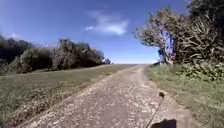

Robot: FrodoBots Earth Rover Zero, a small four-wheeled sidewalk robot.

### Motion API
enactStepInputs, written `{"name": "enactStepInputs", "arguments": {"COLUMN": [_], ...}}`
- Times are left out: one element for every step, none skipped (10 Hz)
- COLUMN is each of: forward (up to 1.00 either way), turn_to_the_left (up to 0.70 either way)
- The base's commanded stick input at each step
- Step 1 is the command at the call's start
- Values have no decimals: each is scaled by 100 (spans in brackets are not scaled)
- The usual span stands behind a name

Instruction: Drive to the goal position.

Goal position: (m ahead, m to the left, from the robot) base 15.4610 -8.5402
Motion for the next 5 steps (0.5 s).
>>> {"name": "enactStepInputs", "arguments": {"forward": [50,50,50,50,50], "turn_to_the_left": [0,0,0,0,0]}}
